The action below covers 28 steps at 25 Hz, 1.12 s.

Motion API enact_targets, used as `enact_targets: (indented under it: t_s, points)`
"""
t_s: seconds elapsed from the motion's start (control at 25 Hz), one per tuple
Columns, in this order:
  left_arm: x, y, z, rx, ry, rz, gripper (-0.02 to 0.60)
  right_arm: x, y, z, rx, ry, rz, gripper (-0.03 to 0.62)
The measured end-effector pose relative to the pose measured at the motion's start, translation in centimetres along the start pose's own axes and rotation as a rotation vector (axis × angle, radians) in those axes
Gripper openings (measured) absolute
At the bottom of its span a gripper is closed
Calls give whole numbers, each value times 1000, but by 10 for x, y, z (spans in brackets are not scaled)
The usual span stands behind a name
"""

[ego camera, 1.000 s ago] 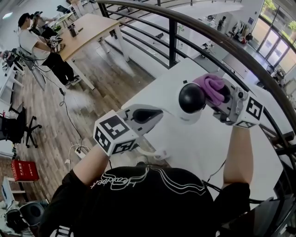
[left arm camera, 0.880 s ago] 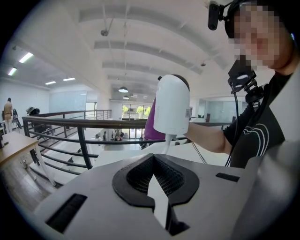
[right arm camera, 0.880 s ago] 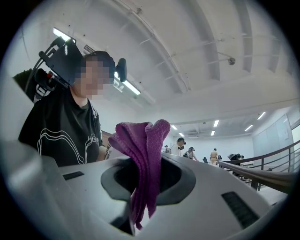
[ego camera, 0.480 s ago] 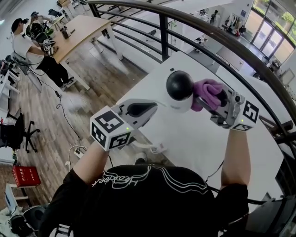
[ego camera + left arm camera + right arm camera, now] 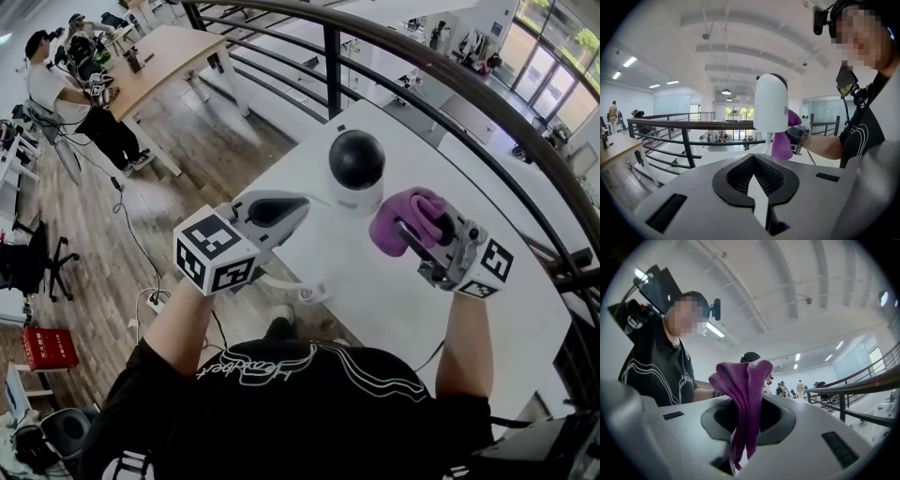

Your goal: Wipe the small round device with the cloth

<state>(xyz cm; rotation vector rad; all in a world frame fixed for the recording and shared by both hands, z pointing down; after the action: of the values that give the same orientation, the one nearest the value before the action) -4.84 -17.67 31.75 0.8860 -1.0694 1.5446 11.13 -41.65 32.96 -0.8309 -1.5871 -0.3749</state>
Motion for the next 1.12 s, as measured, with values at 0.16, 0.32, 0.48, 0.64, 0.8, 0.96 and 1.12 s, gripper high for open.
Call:
enact_targets:
  t_s: [0.16, 0.32, 0.48, 0.64, 0.8, 0.96, 1.12]
  points:
    - [-11, 5, -17, -12, -41, 6, 8, 5, 36, 6, 211, 51, -41, 61]
    - [-7, -4, -24, 55, -94, 42, 8, 23, 73, 15, 405, 78, -28, 61]
    - [-2, -13, -50, 145, -167, 50, 9, 34, 121, 43, 528, 48, 17, 61]
    - [-8, -31, -92, 257, -245, 28, 9, 31, 180, 75, 639, 21, 22, 61]
    - [-2, -51, -134, 355, -310, 22, 8, 45, 235, 101, 756, -30, 0, 61]
    - [6, -75, -178, 406, -328, 32, 9, 59, 291, 125, 814, -64, 16, 61]
    - [19, -103, -203, 448, -337, 47, 8, 76, 332, 132, 859, -78, 18, 61]
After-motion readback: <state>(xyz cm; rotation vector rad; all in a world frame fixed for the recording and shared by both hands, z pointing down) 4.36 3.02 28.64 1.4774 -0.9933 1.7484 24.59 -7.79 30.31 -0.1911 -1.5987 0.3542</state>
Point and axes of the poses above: the fingertips, and each gripper's own axes: z forward along the fingers, y to its left, x out of its underside, the point moved 9 cm from there along -z, backward along the fingers, and after that the axes turned 14 degrees about z, right-handed, at the moved point
